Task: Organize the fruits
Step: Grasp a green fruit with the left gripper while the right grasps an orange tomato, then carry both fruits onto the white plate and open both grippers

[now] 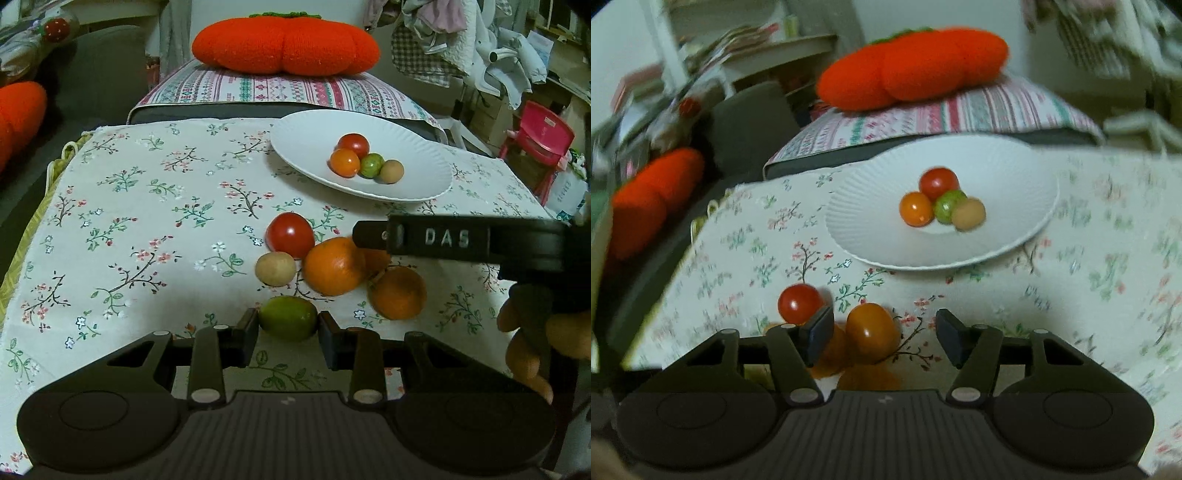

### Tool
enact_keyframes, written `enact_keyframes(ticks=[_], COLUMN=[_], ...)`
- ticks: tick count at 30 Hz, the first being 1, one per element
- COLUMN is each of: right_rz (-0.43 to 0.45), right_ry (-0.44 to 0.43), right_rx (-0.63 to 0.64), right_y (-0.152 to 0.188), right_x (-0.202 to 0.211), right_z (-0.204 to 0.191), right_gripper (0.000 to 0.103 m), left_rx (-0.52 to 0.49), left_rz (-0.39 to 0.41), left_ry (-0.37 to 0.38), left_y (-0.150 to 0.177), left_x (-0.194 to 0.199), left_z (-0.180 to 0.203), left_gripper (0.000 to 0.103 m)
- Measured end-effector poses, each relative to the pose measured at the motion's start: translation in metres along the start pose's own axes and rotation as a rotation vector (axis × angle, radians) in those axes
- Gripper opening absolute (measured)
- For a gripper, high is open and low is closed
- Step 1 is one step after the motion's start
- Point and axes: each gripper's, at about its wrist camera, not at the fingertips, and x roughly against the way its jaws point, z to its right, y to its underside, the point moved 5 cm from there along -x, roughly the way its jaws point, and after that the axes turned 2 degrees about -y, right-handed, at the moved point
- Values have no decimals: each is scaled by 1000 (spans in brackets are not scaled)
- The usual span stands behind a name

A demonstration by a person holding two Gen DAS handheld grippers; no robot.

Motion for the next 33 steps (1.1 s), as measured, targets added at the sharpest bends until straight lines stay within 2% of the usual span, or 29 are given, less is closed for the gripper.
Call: enact_keyframes(ticks=[2,5,9,12,15,22,29,33], right_rz=[-7,-44,-54,-51,-35,-31,63,114], right_ry=[-8,-3,-3,24,57,77,1,5], right_rx=[-26,10,0,88,147,158,57,3], right_y=[0,3,5,9,10,6,-20,-31], right_x=[-2,-5,-5,-9,-12,-8,27,46], right_z=[3,-2,-1,-9,-16,-16,-12,2], right_gripper=[43,32,31,31,26,25,26,26], left_rx=[4,5,10,12,9,30,105,162], left_rz=[-2,-3,6,8,6,24,88,129], left_ry=[0,1,6,7,3,8,10,26], left_y=[0,0,-2,-3,-1,-8,-25,-34], left_x=[-1,-1,2,3,3,5,17,23], left_z=[-1,0,-1,-1,-2,-6,-29,-40], left_gripper=[22,22,22,22,22,22,22,22])
